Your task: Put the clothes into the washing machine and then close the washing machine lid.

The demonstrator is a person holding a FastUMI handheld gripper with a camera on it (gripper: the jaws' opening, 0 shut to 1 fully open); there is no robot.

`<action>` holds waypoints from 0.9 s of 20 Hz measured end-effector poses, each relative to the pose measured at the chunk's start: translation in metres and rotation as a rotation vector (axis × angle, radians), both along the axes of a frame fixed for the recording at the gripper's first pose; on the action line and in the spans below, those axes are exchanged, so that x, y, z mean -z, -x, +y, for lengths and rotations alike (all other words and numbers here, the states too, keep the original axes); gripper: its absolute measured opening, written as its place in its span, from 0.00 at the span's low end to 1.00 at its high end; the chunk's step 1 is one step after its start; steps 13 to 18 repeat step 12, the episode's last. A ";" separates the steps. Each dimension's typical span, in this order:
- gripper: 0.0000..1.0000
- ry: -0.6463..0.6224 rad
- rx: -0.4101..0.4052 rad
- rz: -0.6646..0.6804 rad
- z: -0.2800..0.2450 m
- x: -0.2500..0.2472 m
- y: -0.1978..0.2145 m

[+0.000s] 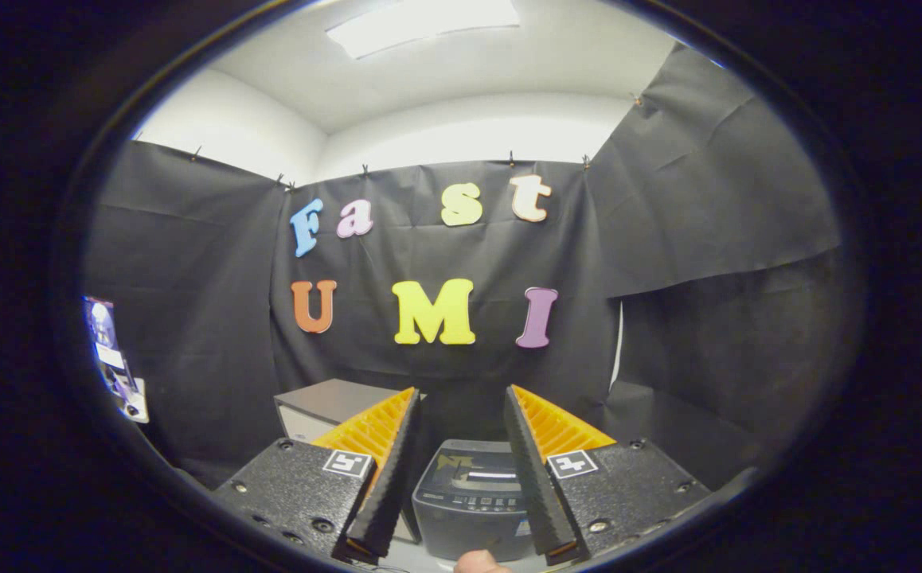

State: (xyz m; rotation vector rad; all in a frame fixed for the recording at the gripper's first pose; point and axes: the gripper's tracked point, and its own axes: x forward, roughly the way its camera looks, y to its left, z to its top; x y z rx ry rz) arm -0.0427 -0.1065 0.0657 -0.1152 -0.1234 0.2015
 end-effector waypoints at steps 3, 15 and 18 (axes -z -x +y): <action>0.67 -0.024 0.019 -0.013 -0.005 -0.007 0.025; 0.67 -0.048 0.102 -0.033 0.012 -0.011 0.060; 0.67 -0.048 0.102 -0.033 0.012 -0.011 0.060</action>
